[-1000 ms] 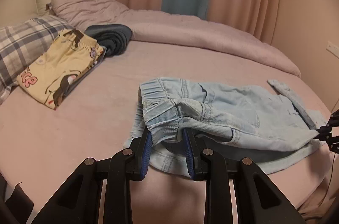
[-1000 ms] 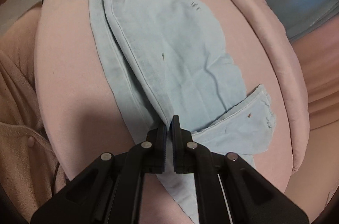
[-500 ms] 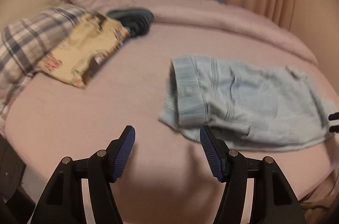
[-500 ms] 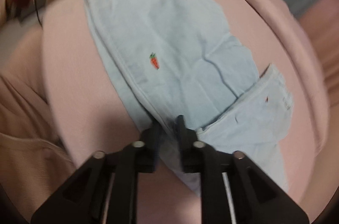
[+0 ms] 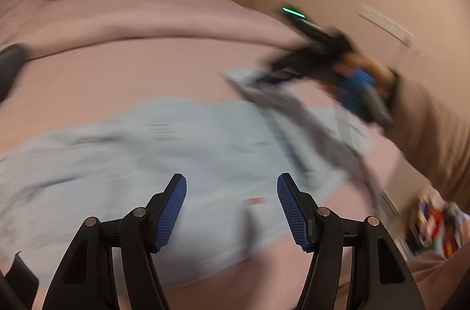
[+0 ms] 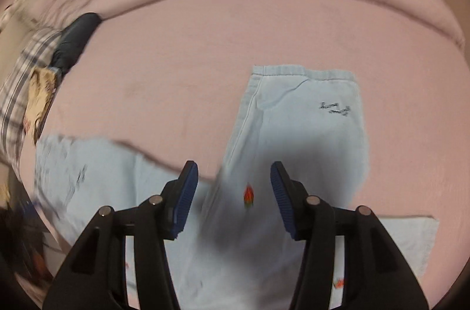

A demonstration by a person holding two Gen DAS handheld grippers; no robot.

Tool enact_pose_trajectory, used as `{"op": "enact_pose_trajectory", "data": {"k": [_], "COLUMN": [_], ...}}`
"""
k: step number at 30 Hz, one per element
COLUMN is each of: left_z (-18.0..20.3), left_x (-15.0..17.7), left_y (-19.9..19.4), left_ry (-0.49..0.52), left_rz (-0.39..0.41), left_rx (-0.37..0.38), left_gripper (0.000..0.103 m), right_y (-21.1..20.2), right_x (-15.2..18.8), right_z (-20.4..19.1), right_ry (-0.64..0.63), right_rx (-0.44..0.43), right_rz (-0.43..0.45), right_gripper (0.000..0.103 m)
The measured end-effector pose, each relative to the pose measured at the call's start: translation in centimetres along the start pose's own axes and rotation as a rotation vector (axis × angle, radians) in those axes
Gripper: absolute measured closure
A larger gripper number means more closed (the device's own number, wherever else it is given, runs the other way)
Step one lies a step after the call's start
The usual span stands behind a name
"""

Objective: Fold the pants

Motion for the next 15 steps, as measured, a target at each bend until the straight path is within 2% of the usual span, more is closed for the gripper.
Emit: {"op": "enact_pose_trajectory", "data": {"k": [5, 7, 8, 9, 10, 12, 15], "left_z": [4.8, 6.3, 6.8, 7.2, 7.3, 7.5, 8.1], "left_x": [-1.6, -1.6, -1.7, -1.8, -1.8, -1.8, -1.4], "left_y": [5.6, 7.4, 8.4, 9.4, 9.8, 10.7, 10.3], "left_ry": [0.063, 0.081, 0.086, 0.096, 0.102, 0.105, 0.101], "left_rz": [-0.118, -0.156, -0.178, -0.198, -0.207, -0.227, -0.216], "left_rx": [0.145, 0.154, 0.128, 0.101, 0.085, 0.052, 0.058], "left_gripper": [0.040, 0.040, 0.040, 0.048, 0.063, 0.082, 0.098], "right_y": [3.4, 4.1, 4.3, 4.3, 4.1, 3.2, 0.0], "right_x": [-2.1, -1.9, -2.0, -1.8, -1.5, -0.7, 0.8], "right_z": [0.1, 0.1, 0.2, 0.3, 0.5, 1.1, 2.6], "right_ry": [0.039, 0.030, 0.020, 0.010, 0.012, 0.022, 0.071], "right_rx": [0.060, 0.081, 0.101, 0.109, 0.089, 0.071, -0.006], "right_rz": [-0.103, -0.120, -0.115, -0.104, -0.093, -0.054, 0.045], "right_gripper": [0.053, 0.061, 0.077, 0.094, 0.098, 0.100, 0.100]}}
Point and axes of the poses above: each gripper's, at about its wrist camera, not at the fingertips, and y roughly the way its jaws point, z to its right, x to its underside, the point moved 3 cm from there along y, roughly the way its jaws point, and after that the axes turned 10 degrees about -z, right-handed, at the moved point
